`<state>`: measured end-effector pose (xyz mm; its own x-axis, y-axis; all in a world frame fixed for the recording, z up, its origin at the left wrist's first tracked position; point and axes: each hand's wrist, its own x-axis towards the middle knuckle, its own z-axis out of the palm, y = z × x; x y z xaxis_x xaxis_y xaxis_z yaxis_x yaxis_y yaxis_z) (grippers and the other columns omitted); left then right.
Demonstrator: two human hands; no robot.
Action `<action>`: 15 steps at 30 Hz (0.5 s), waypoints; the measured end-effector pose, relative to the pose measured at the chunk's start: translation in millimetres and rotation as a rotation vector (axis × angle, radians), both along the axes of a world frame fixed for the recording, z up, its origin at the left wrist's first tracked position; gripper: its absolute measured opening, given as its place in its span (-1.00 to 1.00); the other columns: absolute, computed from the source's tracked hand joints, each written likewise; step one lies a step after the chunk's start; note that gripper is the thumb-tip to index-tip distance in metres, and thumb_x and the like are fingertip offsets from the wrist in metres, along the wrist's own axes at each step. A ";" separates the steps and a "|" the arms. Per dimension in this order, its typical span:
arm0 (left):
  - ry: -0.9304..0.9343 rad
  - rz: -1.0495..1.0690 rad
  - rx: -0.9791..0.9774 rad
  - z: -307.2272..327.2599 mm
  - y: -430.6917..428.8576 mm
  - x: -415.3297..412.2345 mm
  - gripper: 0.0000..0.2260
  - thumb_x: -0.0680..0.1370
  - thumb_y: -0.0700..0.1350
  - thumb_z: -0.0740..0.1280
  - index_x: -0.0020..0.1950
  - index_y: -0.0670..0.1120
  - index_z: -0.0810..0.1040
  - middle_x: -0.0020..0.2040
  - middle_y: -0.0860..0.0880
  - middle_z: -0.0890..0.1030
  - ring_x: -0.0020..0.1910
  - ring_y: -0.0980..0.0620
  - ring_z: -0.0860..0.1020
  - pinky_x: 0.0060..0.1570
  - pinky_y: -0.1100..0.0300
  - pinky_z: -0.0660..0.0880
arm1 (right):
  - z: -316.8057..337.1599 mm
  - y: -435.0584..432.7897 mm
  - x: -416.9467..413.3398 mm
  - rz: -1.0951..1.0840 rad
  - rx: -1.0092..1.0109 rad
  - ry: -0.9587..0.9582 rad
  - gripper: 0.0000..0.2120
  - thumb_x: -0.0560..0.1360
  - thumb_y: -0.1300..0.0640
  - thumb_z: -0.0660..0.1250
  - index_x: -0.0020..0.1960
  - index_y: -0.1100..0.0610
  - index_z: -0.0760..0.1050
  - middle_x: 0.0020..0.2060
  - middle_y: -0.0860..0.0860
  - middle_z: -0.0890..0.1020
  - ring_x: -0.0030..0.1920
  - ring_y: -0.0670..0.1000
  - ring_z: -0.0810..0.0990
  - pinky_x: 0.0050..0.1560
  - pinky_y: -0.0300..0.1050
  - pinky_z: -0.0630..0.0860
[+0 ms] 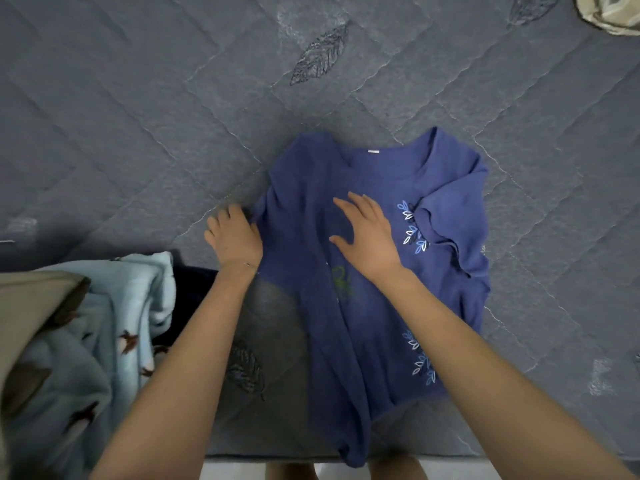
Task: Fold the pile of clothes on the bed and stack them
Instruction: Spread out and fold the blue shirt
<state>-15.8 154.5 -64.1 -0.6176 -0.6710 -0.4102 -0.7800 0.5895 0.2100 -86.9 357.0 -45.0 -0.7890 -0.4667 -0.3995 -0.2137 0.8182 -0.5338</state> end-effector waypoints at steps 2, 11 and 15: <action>-0.024 0.017 -0.018 -0.4 -2.8 6.7 -0.75 0.59 -0.15 0.26 0.24 -0.23 0.46 0.28 -0.26 0.44 0.30 -0.24 0.32 0.18 -0.05 0.23 | -0.9 -6.2 2.3 0.003 0.003 -0.016 -0.38 0.53 0.07 0.38 0.53 0.02 0.24 0.54 0.02 0.19 0.56 0.08 0.05 0.49 0.02 0.09; 0.756 0.503 0.290 22.9 -16.8 15.4 -0.91 0.62 -0.30 0.17 -0.04 -0.17 0.29 -0.27 0.10 0.35 -0.37 0.31 0.34 -0.21 0.36 0.34 | -3.0 -37.5 3.3 -0.040 -0.033 -0.075 -0.37 0.53 0.03 0.40 0.53 0.05 0.26 0.51 0.04 0.27 0.52 0.05 0.14 0.46 -0.03 0.12; 0.699 0.518 0.217 26.6 -31.4 14.6 -0.91 0.65 -0.20 0.16 -0.03 -0.13 0.28 -0.30 0.14 0.35 -0.39 0.31 0.38 -0.28 0.30 0.30 | -4.6 -48.2 3.9 -0.053 -0.036 -0.100 -0.37 0.53 0.02 0.39 0.53 0.06 0.24 0.50 0.04 0.27 0.51 0.05 0.15 0.46 -0.05 0.12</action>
